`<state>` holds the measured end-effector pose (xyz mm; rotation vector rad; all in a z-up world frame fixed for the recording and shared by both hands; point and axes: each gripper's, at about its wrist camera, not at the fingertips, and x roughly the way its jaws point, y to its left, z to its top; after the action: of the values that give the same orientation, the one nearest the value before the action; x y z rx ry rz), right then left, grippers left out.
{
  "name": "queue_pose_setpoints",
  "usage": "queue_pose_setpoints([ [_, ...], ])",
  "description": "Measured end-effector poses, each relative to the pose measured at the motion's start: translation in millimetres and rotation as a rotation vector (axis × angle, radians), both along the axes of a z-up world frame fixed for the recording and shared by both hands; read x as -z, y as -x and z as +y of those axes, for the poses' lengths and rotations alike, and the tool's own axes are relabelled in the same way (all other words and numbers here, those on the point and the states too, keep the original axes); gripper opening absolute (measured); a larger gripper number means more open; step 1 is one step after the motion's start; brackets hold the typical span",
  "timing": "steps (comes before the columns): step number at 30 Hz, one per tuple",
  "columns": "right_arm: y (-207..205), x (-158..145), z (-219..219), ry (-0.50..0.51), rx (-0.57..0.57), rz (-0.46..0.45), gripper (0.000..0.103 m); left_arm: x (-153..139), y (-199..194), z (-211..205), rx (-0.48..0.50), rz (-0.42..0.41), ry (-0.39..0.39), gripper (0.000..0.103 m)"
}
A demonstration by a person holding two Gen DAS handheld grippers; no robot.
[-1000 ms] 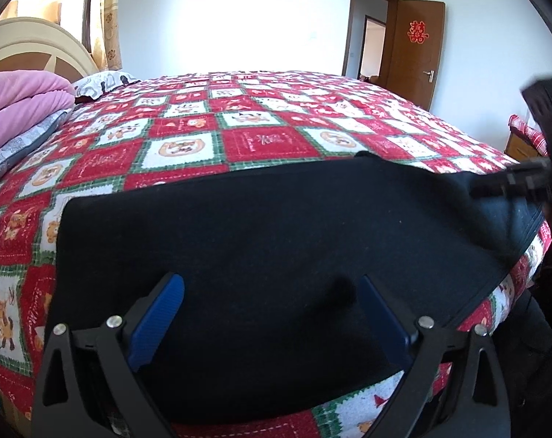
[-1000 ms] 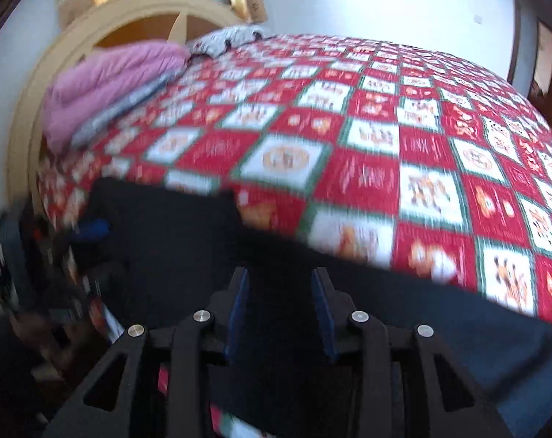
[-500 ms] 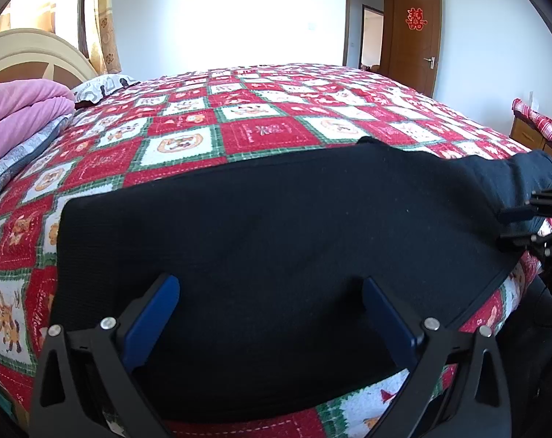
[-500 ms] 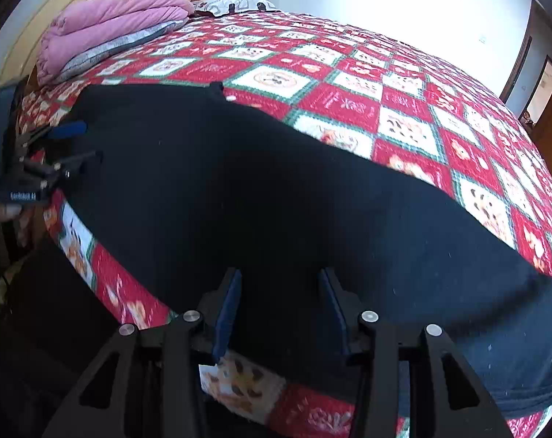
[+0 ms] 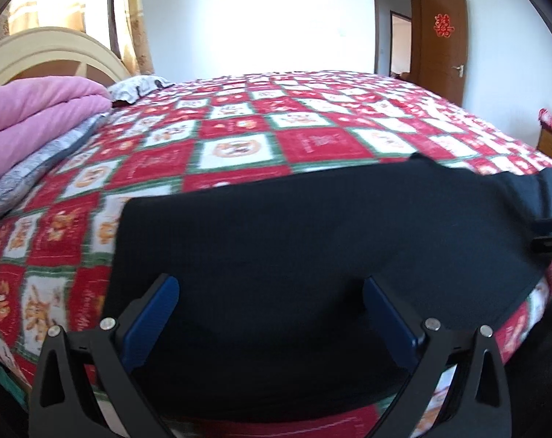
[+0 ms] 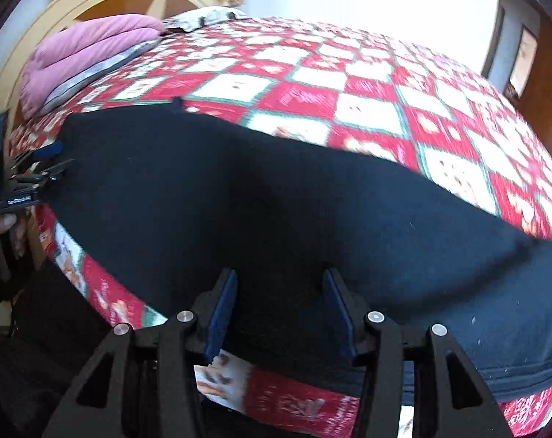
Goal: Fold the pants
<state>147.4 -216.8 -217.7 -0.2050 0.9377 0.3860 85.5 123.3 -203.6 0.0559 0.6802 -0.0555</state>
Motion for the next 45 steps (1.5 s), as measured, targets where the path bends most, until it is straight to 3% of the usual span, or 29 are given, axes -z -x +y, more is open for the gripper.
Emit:
queue_pose_setpoints([
  [4, 7, 2, -1, 0.025, -0.022, -0.024, 0.051, 0, 2, -3, 0.005, -0.026, -0.015, 0.103],
  [7, 13, -4, -16, -0.01, 0.001, -0.021, 0.051, -1, 1, -4, 0.002, -0.029, -0.02, 0.103],
  [12, 25, -24, -93, -0.084, 0.158, -0.043, 0.051, -16, 3, -19, 0.026, -0.042, 0.035, 0.103],
  [16, 38, -53, -180, -0.18, 0.359, -0.064, 0.051, -37, 8, -67, 0.163, -0.07, 0.052, 0.103],
  [19, 49, -75, -251, -0.31, 0.516, -0.07, 0.051, -46, 8, -113, 0.29, -0.072, 0.047, 0.103],
  [23, 62, -84, -303, -0.417, 0.622, -0.069, 0.046, -54, 4, -177, 0.466, -0.048, 0.079, 0.103],
  [29, 69, -78, -340, -0.53, 0.69, -0.052, 0.041, -58, -6, -250, 0.628, 0.008, 0.141, 0.103],
  [35, 64, -65, -354, -0.601, 0.714, -0.035, 0.035, -54, -5, -304, 0.733, 0.033, 0.102, 0.102],
  [36, 62, -63, -356, -0.606, 0.719, -0.034, 0.03, -53, -3, -311, 0.746, 0.035, 0.092, 0.099],
  [39, 61, -62, -358, -0.618, 0.723, -0.044, 0.029, -45, -3, -327, 0.772, 0.058, 0.044, 0.085],
  [45, 58, -62, -358, -0.623, 0.721, -0.059, 0.029, -37, 8, -343, 0.794, 0.037, -0.03, 0.079],
])
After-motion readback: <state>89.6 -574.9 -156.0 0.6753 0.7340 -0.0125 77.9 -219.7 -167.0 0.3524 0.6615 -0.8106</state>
